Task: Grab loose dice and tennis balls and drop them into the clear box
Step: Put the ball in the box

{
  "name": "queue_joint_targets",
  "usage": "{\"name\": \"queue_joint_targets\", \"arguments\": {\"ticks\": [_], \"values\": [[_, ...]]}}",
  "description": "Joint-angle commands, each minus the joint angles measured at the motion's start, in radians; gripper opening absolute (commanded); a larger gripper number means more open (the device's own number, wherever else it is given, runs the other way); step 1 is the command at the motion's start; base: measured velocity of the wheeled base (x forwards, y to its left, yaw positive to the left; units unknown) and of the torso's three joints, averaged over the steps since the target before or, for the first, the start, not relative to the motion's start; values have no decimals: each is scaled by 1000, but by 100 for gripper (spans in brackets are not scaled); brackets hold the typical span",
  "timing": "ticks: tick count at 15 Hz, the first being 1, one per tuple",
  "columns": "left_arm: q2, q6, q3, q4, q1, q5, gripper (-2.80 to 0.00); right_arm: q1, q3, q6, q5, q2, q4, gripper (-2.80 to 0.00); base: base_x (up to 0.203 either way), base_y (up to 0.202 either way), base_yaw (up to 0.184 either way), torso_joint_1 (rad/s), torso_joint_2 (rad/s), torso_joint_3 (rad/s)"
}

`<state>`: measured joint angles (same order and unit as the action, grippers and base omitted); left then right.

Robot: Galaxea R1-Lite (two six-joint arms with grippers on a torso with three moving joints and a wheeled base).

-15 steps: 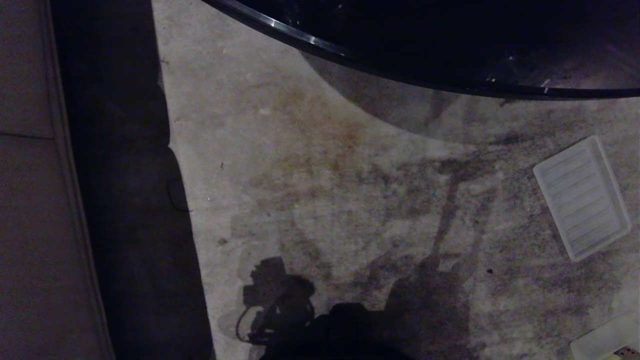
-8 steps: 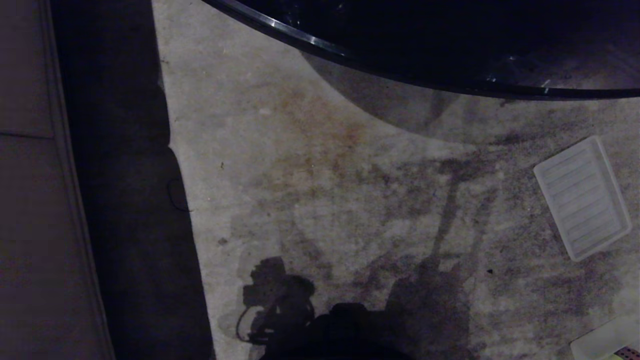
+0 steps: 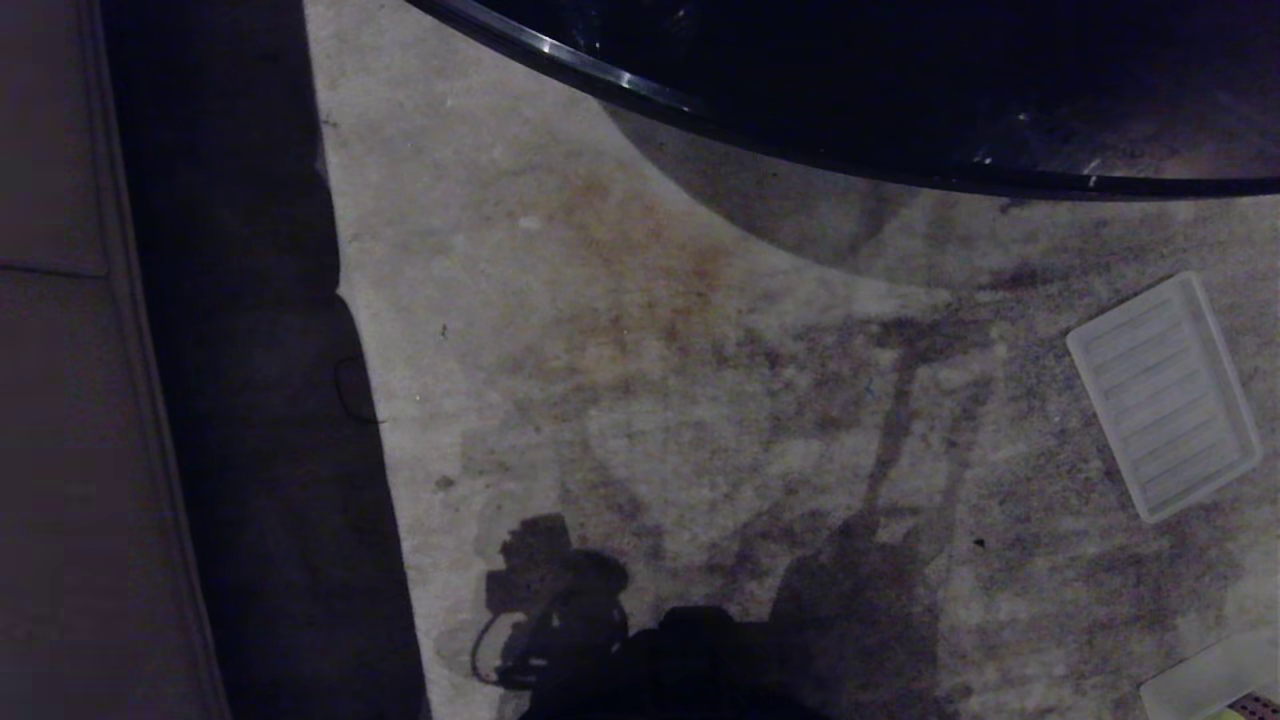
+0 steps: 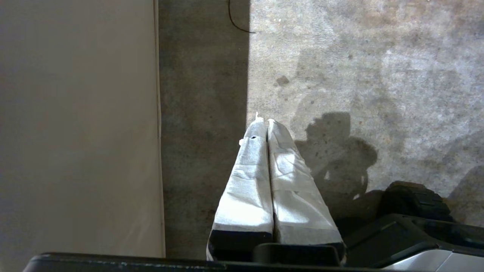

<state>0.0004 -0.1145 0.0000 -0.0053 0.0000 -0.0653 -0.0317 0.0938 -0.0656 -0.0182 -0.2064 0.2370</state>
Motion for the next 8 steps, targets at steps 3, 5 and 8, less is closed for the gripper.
{"name": "queue_joint_targets", "arguments": {"ticks": [3, 5, 8], "values": [[0, -1, 2, -1, 0, -1, -280, 19, -3, 44, 20, 211, 3, -280, 0, 0, 0, 0, 0, 0], [1, -1, 2, -1, 0, -1, -280, 19, -3, 47, 19, 205, 2, -280, 0, 0, 0, 0, 0, 0], [1, 5, 2, 0, 0, 3, -280, 19, -3, 32, 17, 205, 2, -280, 0, 0, 0, 0, 0, 0]]}}
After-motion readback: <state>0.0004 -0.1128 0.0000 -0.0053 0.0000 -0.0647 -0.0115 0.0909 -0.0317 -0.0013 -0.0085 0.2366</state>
